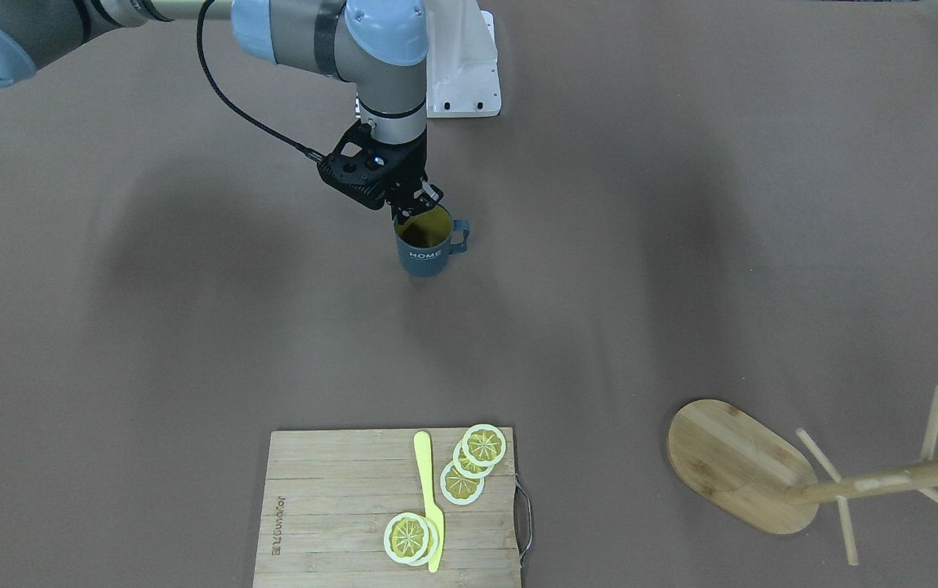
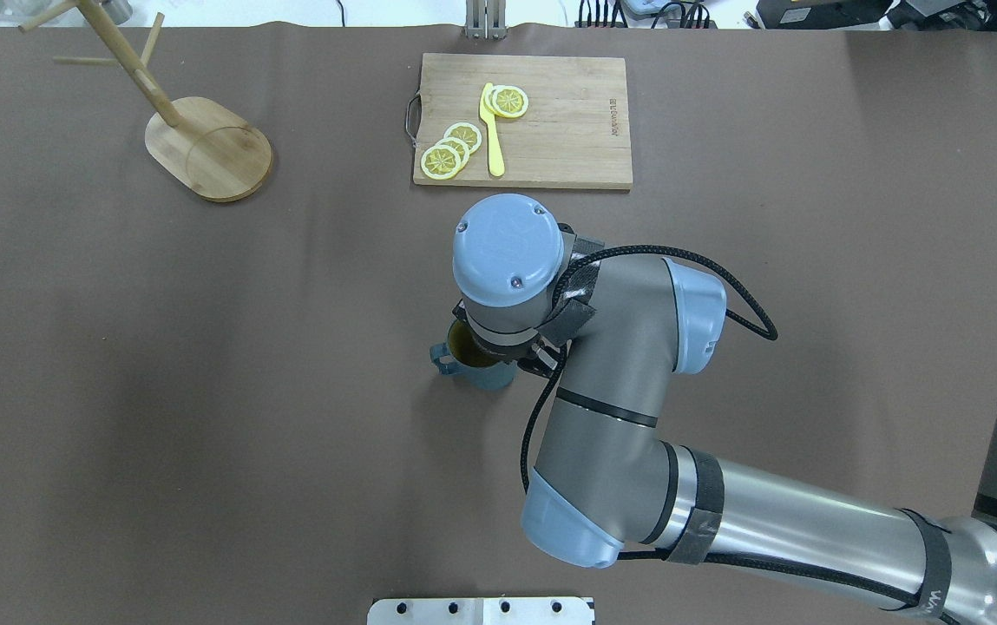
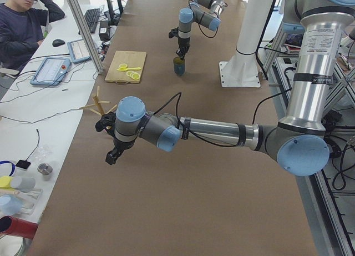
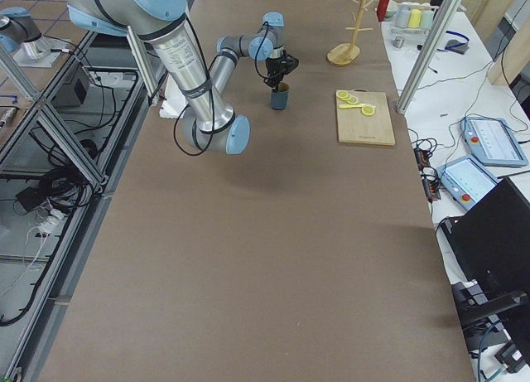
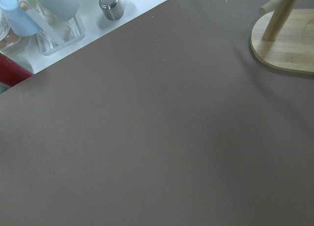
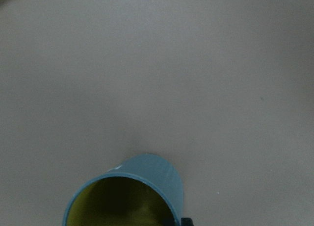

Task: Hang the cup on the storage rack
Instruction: 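Carry the blue mug with the right gripper toward the table center, then set the mug upright on the table and withdraw the right gripper, then reach the left gripper to the mug handle and grasp it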

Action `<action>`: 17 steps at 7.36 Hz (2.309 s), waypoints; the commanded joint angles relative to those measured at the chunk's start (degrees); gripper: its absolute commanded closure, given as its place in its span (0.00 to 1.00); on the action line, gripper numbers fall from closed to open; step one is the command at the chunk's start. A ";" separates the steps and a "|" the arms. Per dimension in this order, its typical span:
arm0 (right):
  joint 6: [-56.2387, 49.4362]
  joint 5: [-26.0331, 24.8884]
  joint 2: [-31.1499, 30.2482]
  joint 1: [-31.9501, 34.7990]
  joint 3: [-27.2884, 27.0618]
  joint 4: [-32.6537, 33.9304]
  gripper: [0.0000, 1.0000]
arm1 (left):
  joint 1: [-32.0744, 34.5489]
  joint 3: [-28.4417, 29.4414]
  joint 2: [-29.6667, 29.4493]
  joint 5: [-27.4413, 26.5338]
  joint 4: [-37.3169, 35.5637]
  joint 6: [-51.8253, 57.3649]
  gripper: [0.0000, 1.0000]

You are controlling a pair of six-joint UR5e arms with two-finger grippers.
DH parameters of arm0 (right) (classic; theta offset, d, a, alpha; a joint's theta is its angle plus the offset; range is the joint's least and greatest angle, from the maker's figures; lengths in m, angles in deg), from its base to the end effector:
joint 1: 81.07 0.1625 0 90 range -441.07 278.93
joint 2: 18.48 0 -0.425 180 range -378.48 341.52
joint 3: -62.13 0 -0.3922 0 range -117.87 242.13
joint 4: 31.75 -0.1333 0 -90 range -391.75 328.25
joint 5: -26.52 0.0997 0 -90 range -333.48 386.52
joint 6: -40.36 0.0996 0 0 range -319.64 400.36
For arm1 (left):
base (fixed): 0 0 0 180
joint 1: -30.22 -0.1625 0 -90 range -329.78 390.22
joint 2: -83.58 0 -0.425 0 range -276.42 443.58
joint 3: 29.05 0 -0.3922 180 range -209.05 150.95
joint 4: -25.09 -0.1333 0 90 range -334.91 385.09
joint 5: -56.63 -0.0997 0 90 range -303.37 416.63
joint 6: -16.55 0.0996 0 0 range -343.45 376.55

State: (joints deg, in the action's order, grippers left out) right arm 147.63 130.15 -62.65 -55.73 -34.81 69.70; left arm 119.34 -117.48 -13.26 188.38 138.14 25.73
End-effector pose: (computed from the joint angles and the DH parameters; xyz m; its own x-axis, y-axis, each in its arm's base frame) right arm -0.5684 -0.3907 0.1532 0.5664 0.5875 0.5780 -0.4644 0.8069 -0.3650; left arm -0.0583 -0.5651 0.5666 0.7295 0.4635 -0.5030 -0.1316 0.8167 0.5618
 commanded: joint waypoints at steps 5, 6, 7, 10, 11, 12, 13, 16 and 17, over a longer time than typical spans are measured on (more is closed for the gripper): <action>-7.50 -0.35 -4.67 4.00 -7.35 -0.10 0.00 | -1.05 -0.78 -0.19 0.18 2.60 -0.03 0.01; -12.30 -0.01 -8.27 6.01 -11.21 -0.10 0.00 | -4.36 -0.87 -0.19 0.09 8.37 -0.38 0.01; -17.57 0.43 -11.26 8.38 -13.42 -0.10 0.00 | -8.66 -1.57 -0.28 0.00 11.56 -7.34 0.01; -37.42 8.40 -18.91 20.23 -13.71 -0.37 0.00 | -20.88 -3.50 -0.10 -0.79 25.44 -27.23 0.00; -44.62 10.00 -22.42 23.66 -13.54 -1.93 0.00 | -25.09 -4.90 -0.19 -4.01 28.69 -31.45 0.00; -49.74 13.41 -27.50 27.44 -13.27 -7.69 0.00 | -30.53 -6.57 -0.28 -8.13 29.42 -34.19 0.00; -55.27 16.05 -32.08 31.13 -13.01 -12.19 0.00 | -35.37 -7.98 -0.89 -12.35 29.43 -37.79 0.00; -77.23 22.90 -39.93 43.52 -10.12 -12.67 0.00 | -48.03 -10.18 -3.61 -24.64 30.13 -44.75 0.01; -83.48 24.76 -41.77 47.04 -8.54 -12.67 0.00 | -52.25 -11.06 -3.79 -30.35 30.74 -47.55 0.01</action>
State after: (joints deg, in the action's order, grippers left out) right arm 72.80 152.25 -101.78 -13.60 -45.19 57.13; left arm 72.56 -127.50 -16.51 164.80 168.18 -18.62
